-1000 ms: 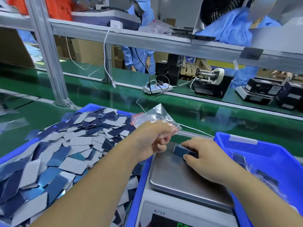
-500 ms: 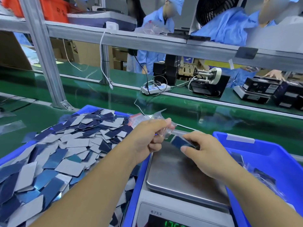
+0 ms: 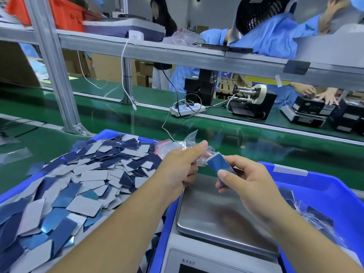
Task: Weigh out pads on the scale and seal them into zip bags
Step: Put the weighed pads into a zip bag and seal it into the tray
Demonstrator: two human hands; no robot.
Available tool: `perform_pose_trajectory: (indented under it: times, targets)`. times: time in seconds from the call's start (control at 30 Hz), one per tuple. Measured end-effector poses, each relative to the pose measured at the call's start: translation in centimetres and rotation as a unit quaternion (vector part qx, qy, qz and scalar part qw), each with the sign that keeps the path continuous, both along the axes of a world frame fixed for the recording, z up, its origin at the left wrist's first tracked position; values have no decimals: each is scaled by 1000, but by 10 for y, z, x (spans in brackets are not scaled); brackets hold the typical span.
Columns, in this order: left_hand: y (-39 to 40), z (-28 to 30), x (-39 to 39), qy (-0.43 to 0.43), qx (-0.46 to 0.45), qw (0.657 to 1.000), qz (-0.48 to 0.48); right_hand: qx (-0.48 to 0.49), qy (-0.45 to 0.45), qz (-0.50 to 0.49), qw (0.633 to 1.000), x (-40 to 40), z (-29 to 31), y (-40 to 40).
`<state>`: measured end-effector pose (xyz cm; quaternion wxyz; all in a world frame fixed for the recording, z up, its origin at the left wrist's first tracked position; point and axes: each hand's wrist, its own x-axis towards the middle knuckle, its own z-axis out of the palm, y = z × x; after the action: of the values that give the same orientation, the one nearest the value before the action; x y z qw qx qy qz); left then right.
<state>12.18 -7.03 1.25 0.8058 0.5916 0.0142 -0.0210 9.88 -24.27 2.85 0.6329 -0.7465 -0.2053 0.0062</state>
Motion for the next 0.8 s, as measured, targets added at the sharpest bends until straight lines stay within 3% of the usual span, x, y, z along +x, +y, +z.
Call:
perform_pose_trajectory:
  times: [0.13,0.57,0.8]
  targets:
    - [-4,1,-3,-14,36,999,-13,4,1,-17,1000,3,-2,1]
    - [-6,4,-9,-64,-2,997,-51,118,79,-11,990,9,-2,-1]
    - [-8,6,-14,-37,34,993,-107,121,69,4,990,10,-4,-3]
